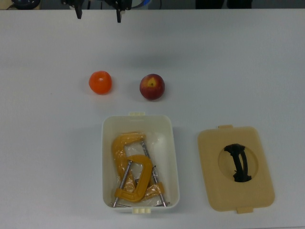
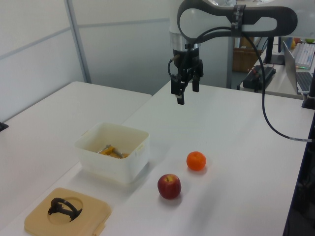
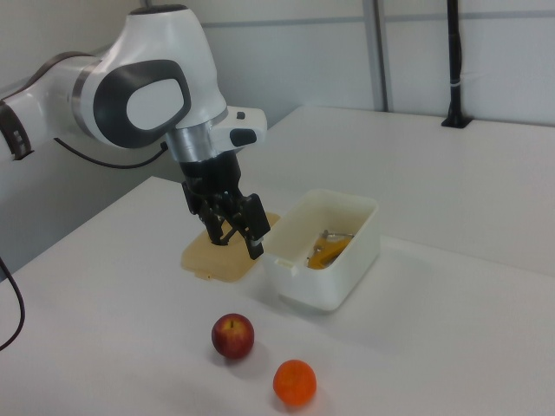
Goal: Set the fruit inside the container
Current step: 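Lower the open gripper onto the orange tangerine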
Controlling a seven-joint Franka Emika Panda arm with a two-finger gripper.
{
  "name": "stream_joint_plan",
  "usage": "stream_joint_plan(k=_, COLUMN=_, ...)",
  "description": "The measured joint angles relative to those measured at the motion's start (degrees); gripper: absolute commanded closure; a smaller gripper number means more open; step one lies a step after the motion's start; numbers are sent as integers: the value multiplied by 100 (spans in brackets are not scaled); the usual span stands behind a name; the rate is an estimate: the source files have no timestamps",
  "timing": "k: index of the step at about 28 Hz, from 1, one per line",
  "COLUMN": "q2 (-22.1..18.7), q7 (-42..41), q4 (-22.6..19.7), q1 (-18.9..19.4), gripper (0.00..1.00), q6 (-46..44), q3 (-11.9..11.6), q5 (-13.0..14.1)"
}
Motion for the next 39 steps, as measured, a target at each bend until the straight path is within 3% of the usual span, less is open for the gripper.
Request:
stream_joint_plan(k=9, q2=97, q7=0, q4=-55, q1=-227, gripper=0, q6=209, q3=-7, q5=31)
stream_joint_plan(k=15, q2=251, q7=-226, q4=-312, q1=-458, gripper=0, q6=304, q3=-8, q5=46)
stream_joint_plan(k=28, q2=602, q7=-805, q4=-1839, q1=-531, gripper=0, q6=1766, q3=-5, q5=44)
stream_joint_plan(k=39, q2=1331, q7=-812, q4=-1927, q1=-523, gripper=0, q6=2117, q3=102, q5=16)
